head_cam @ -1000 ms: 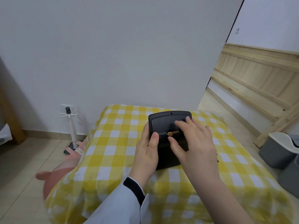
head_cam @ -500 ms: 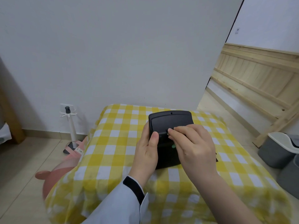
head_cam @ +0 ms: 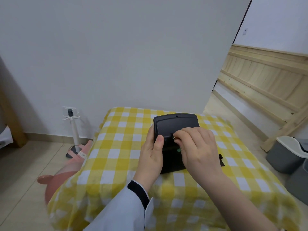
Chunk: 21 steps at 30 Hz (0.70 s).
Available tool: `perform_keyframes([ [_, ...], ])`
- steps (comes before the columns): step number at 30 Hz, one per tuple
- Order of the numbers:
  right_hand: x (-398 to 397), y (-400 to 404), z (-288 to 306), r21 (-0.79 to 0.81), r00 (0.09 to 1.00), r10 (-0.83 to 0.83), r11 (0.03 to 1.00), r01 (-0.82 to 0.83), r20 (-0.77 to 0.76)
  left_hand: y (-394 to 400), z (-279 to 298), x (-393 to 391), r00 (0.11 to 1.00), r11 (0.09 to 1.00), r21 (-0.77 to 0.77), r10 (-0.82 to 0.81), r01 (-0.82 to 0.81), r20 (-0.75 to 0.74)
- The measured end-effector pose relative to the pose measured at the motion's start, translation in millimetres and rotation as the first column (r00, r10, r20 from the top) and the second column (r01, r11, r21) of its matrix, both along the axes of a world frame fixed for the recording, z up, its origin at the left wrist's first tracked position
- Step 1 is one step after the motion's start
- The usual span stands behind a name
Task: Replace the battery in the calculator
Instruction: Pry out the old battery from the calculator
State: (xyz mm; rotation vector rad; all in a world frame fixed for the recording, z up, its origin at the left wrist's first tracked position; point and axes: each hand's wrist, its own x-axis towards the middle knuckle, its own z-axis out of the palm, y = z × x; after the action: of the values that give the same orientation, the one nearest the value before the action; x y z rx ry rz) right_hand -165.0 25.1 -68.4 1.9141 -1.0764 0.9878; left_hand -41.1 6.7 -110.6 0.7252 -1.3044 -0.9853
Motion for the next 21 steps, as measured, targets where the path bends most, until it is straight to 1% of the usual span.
perform_keyframes([
  [2, 1, 1, 1, 0.044, 0.999, 0.015, 0.999, -0.017, 0.048, 1, 1, 0, 1.0, 1.0, 0.007, 0.001, -0.001, 0.005],
  [3, 2, 2, 3, 0.078, 0.994, 0.04, 0.996, -0.049, 0.105, 1, 1, 0, 1.0, 1.0, 0.011, 0.0, -0.001, 0.01],
  [5, 4, 6, 8, 0.139, 0.957, 0.119, 0.977, -0.16, 0.263, 1, 1, 0, 1.0, 1.0, 0.025, -0.005, 0.005, 0.009],
  [6, 3, 9, 11, 0.16, 0.922, 0.154, 0.962, -0.222, 0.355, 1, 1, 0, 1.0, 0.999, 0.031, -0.006, 0.006, 0.006],
  [8, -3, 17, 18, 0.186, 0.806, 0.178, 0.924, -0.335, 0.564, 1, 1, 0, 1.0, 0.999, 0.032, -0.002, 0.002, 0.014],
  [10, -12, 24, 25, 0.2, 0.615, 0.145, 0.867, -0.456, 0.775, 2, 3, 0, 0.999, 0.999, 0.032, -0.001, 0.0, 0.035],
  [12, -28, 29, 29, 0.193, 0.433, 0.08, 0.812, -0.551, 0.898, 3, 6, -2, 0.999, 0.999, 0.04, -0.004, 0.002, 0.049],
  [14, -42, 29, 29, 0.195, 0.3, -0.002, 0.765, -0.614, 0.954, 3, 7, 0, 0.999, 0.999, 0.044, 0.011, -0.013, 0.051],
  [16, -56, 29, 30, 0.204, 0.24, -0.058, 0.735, -0.646, 0.969, 4, 8, 0, 0.999, 0.999, 0.041, 0.013, -0.015, 0.049],
  [18, -67, 29, 29, 0.216, 0.226, -0.087, 0.728, -0.65, 0.97, 5, 9, 0, 0.999, 0.999, 0.028, 0.014, -0.015, 0.047],
  [21, -79, 26, 30, 0.235, 0.233, -0.107, 0.734, -0.637, 0.967, 7, 9, 0, 0.999, 1.0, 0.025, 0.008, -0.009, 0.036],
])
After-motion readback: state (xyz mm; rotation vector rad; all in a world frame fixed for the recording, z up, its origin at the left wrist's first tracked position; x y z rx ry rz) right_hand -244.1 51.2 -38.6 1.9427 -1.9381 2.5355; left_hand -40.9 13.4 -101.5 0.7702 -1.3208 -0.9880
